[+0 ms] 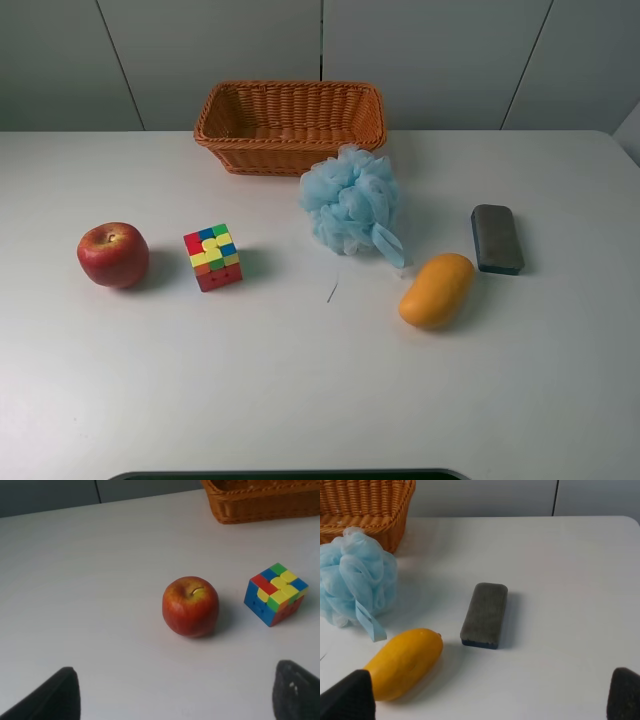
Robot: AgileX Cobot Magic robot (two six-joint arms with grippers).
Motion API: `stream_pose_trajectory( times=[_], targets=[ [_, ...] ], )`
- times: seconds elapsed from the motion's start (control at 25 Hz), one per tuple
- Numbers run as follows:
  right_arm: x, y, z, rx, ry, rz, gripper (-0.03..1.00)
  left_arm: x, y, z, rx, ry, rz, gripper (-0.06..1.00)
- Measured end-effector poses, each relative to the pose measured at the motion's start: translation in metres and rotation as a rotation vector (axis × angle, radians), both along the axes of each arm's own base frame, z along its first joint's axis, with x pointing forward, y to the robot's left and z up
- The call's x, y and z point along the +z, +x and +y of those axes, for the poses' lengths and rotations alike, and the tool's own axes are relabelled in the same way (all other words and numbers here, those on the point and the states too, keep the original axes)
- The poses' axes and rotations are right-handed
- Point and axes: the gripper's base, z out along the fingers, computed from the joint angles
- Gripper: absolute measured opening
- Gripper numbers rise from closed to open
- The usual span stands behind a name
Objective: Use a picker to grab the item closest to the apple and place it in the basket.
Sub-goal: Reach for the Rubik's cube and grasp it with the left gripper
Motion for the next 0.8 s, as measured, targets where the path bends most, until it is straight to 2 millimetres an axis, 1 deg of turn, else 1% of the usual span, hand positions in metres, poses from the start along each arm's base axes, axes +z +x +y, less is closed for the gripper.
stream_pose_trajectory(
  times=[0.8],
  targets=[
    [0.0, 0.0, 0.0, 0.0, 0.0, 0.0, 0.7, 0.0, 0.0, 0.0, 0.0, 0.0, 0.0, 0.74]
  ],
)
